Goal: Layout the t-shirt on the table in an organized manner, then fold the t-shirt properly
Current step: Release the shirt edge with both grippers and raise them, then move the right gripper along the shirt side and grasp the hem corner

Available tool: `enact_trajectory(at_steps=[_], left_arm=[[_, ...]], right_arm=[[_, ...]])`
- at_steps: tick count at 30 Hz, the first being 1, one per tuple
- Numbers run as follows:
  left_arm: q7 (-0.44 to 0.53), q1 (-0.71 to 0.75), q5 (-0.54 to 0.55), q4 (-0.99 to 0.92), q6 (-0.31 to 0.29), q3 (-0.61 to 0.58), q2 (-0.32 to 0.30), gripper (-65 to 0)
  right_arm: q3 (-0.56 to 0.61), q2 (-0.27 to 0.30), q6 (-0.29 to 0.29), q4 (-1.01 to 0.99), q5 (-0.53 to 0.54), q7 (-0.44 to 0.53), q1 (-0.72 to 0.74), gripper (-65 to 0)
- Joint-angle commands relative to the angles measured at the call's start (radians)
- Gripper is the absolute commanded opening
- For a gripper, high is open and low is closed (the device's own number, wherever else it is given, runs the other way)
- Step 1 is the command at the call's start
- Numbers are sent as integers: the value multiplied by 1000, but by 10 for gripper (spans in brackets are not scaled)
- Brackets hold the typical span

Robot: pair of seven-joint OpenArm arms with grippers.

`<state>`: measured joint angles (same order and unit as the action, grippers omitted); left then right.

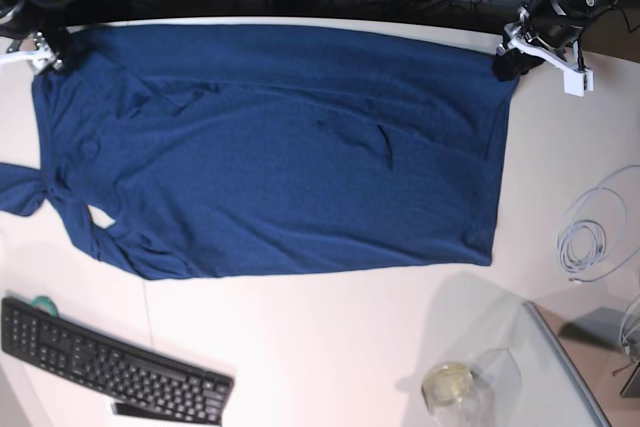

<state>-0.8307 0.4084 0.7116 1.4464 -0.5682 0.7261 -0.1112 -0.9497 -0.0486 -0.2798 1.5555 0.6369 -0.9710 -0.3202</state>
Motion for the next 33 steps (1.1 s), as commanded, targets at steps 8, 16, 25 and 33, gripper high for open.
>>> enact_trajectory(at_steps=[8,16,25,33], left_arm=[[15,1,19,17,-2,20,-25,-202],[9,-49,19,18,-2,235,-69,-194],[9,-39,19,21,-2,263,-111,-197],[14,-19,19,14,-2,263,-109,-199]], right_arm=[[-1,5,0,93,8,91,-15,-168],[10,181,3,-14,-68,214,94,-164],[11,401,-2,-754,-555,470,620,-164],[10,442,66,-1137,-750,755,766,-168]])
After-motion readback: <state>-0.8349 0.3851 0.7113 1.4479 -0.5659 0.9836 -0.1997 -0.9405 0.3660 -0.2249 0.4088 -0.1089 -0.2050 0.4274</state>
